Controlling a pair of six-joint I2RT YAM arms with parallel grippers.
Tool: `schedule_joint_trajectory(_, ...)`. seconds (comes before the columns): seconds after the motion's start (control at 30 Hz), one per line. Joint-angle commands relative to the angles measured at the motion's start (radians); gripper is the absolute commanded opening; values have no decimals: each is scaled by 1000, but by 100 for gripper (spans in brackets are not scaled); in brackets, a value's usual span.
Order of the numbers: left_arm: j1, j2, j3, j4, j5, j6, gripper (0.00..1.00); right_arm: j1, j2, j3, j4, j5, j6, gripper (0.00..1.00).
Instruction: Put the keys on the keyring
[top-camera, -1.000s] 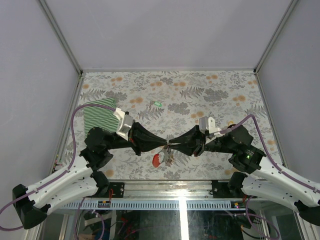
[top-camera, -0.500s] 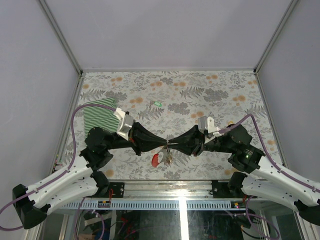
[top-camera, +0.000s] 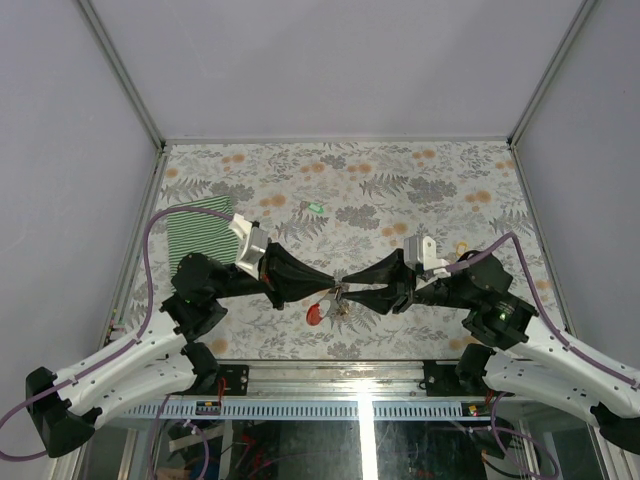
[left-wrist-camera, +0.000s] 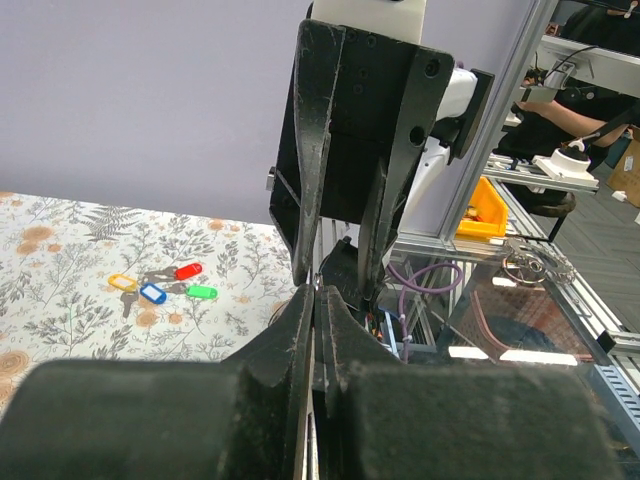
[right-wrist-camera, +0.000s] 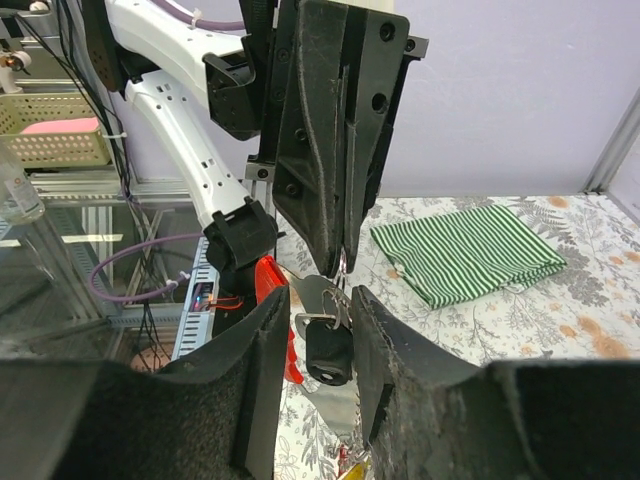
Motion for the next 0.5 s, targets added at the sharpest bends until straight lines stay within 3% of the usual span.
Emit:
schedule_joint_trajectory(0.0, -3, -9, 35, 46, -20, 14, 0, 6, -14, 42, 7, 26, -23, 38)
schedule_joint_trajectory(0.47, -3, -5, 41, 41, -22, 16, 0, 5, -32, 35, 9, 53, -29, 44)
